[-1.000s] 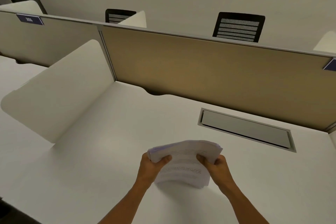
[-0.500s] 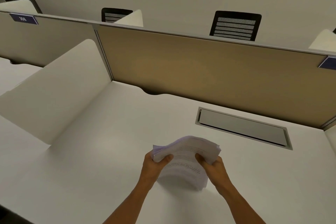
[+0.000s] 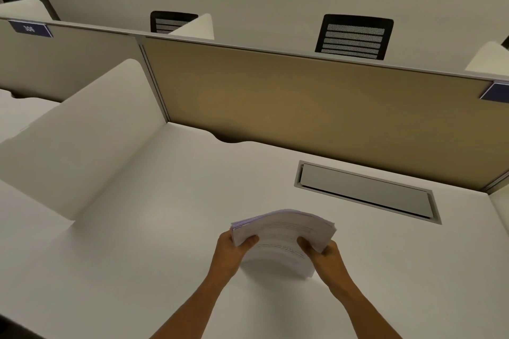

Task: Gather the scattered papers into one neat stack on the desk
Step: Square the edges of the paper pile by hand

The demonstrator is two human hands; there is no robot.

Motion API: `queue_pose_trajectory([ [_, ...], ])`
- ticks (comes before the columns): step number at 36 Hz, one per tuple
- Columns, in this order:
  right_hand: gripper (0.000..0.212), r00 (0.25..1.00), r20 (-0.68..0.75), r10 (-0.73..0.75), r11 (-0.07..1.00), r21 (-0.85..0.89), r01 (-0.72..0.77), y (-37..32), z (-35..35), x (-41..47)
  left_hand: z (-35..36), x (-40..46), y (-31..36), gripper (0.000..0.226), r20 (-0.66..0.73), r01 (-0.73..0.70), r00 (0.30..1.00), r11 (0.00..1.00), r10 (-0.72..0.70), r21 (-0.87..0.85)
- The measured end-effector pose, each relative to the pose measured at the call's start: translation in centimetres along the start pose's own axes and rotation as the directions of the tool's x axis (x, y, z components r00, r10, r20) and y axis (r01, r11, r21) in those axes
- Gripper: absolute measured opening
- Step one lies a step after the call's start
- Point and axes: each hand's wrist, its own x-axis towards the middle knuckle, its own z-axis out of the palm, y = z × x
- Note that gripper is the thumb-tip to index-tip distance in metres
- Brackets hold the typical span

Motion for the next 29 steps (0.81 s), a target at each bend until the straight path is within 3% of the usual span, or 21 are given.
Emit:
queue_pose_trajectory([
  [7,0.015,0.999,-0.032,-0.044,0.999,0.022,0.045,-0.4,0.0,0.1,0.2,-0.1,0.6,0.023,-0.044,-0.035,0.999,0.997,0.033,-0.068],
  [16,0.022,1.0,0.013,0.0,1.0,0.002,-0.001,1.4,0.3,-0.3,0.7,-0.8,-1.7,0.025,0.029,0.078,0.997,0.997,-0.078,-0.006],
  [29,0.016,1.0,-0.003,0.026,0.998,-0.066,-0.026,1.6,-0.1,0.0,0.0,-0.5,-2.7,0.03,0.052,0.053,0.997,0.996,-0.057,0.077],
])
